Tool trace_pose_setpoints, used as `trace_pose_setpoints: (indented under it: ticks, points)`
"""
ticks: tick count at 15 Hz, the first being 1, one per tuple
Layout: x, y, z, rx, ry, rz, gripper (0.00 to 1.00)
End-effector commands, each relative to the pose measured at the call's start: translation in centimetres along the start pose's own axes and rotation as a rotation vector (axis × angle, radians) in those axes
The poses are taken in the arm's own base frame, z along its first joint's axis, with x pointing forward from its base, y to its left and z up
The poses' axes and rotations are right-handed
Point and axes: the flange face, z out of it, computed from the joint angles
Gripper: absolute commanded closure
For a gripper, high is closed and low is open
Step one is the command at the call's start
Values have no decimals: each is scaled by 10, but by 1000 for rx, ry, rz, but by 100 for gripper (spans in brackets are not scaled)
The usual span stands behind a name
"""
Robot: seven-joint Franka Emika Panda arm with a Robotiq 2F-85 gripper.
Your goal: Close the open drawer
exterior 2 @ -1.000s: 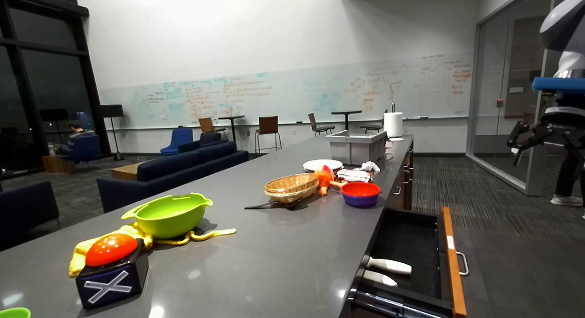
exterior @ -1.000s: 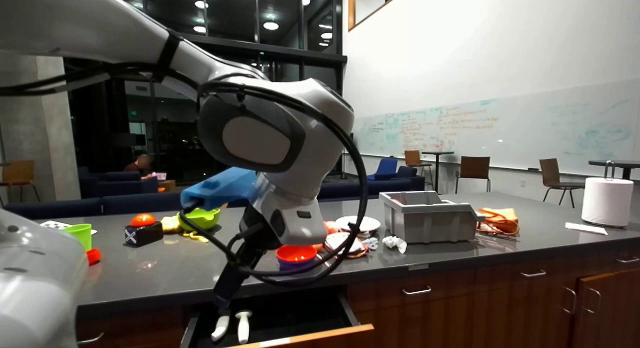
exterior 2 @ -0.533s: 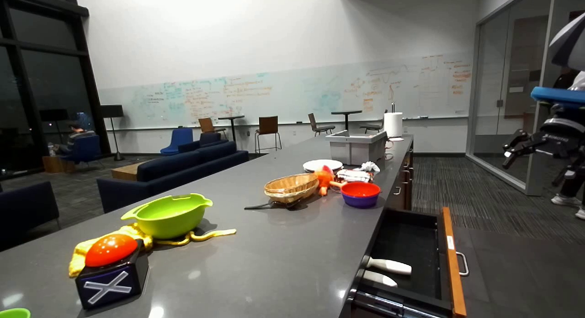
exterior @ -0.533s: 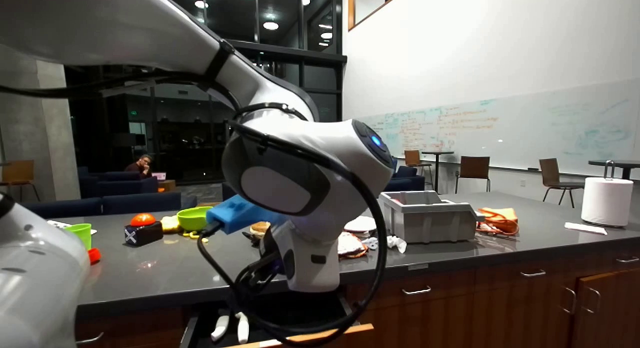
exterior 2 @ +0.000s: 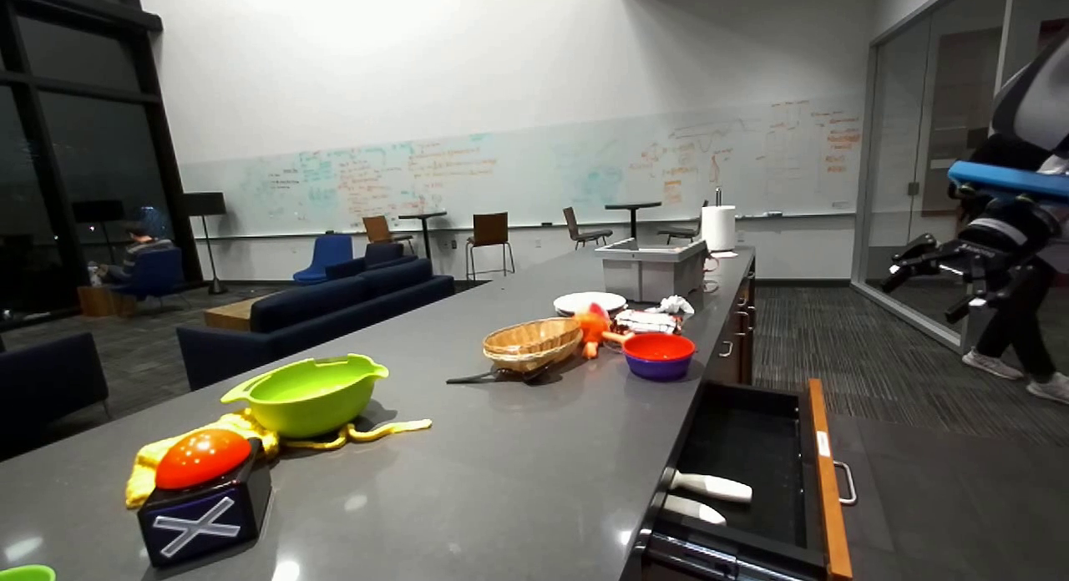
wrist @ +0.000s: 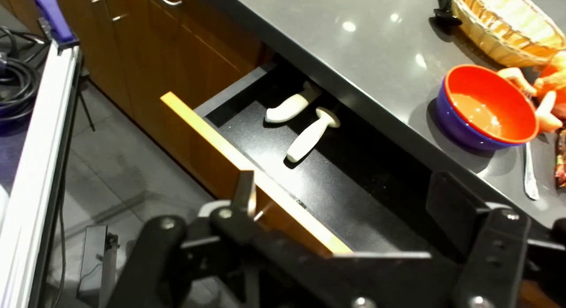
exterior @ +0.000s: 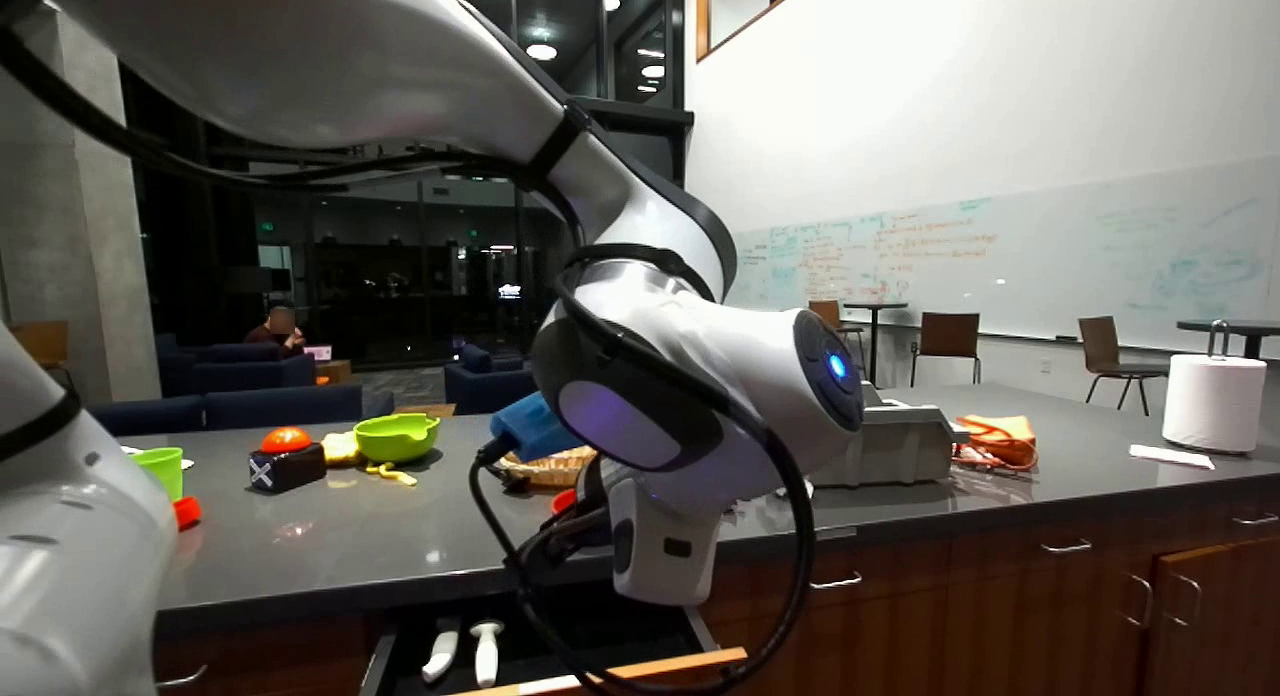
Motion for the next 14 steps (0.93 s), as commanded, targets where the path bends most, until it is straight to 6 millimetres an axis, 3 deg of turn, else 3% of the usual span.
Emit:
trace_pose_setpoints:
  ticks: [1,7,14]
  points:
    - [19,-21,3,17,-97,59,0]
    - [39,-44,4,13,-134,128,0]
    - [64,-49,2,-14,-120,161,0]
